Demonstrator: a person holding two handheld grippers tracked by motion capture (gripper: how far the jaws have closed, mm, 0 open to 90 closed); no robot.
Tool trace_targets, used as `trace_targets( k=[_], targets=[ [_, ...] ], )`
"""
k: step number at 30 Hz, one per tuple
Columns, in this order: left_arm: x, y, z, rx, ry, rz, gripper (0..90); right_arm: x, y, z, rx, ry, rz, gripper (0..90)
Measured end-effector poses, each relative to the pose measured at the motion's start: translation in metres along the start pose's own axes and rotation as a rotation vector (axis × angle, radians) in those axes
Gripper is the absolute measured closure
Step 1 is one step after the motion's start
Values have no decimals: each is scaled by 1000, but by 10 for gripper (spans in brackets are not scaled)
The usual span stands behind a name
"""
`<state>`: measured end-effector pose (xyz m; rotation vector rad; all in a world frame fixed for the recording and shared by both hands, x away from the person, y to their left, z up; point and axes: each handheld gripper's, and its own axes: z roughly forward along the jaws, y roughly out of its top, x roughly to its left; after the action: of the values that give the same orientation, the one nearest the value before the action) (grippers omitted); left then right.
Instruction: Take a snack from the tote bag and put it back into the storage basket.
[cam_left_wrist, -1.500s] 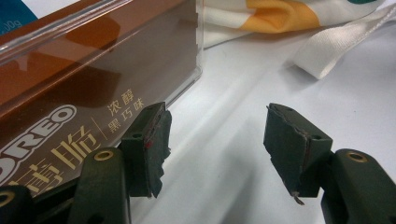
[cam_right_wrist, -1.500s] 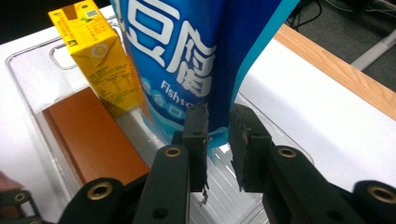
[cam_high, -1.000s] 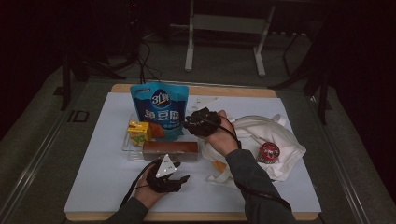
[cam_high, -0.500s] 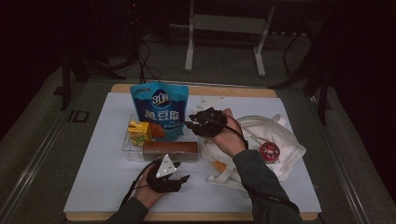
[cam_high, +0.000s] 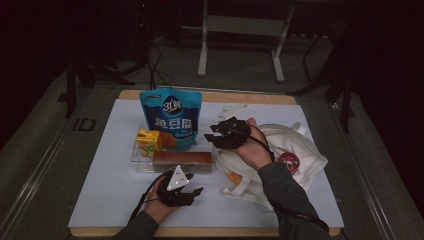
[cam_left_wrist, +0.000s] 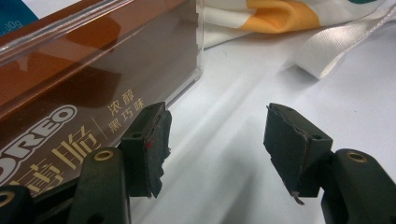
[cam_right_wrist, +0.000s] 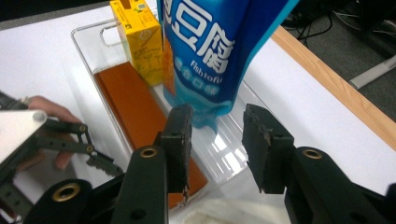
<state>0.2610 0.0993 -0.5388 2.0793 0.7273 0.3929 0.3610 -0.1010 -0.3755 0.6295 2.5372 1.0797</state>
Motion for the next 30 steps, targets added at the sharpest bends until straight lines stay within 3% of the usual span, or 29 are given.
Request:
trace_targets(
  k=[12,30],
  targets=[
    [0,0,0,0,0,-2,399,-14,-19,-26,22,0,16,575],
    [0,0,0,0,1,-1,399,-26,-56,-62,52,-38,49,549]
  ],
)
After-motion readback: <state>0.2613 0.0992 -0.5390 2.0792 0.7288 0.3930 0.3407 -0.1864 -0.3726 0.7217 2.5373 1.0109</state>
